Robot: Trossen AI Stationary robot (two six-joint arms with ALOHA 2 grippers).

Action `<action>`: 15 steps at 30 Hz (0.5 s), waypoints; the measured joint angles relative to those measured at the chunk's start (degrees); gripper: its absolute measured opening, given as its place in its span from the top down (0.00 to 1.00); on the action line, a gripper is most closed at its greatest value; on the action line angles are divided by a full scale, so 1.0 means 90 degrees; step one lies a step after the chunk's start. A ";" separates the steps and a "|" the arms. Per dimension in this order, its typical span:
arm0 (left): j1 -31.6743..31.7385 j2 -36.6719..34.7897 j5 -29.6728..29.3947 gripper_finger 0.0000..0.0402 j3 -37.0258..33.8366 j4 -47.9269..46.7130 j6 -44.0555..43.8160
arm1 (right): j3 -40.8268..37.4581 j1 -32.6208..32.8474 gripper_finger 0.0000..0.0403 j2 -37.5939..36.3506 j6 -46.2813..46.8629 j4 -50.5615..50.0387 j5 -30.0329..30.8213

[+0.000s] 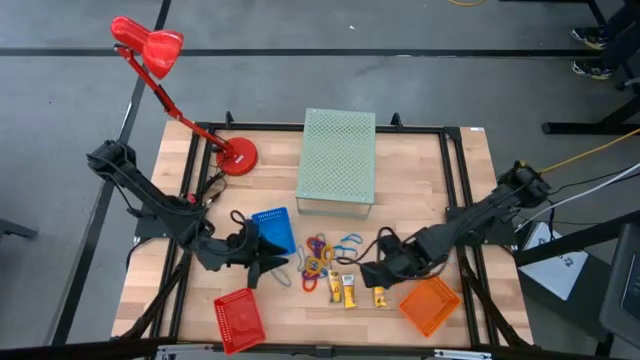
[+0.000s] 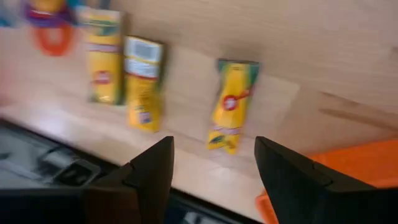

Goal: Pick & Place Office Desk Supplies
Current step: Put the yellow crayon box into the orange basket

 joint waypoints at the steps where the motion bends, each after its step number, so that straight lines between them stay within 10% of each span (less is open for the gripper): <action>1: -0.0015 -0.0087 -0.0034 0.62 -0.0071 -0.0033 0.0043 | 0.0053 -0.0069 0.44 0.0165 -0.0126 -0.0009 -0.0167; 15: -0.0034 -0.0915 -0.0141 0.62 -0.0565 -0.0142 0.0426 | 0.0129 -0.0403 0.46 0.1240 -0.0429 0.0120 -0.0736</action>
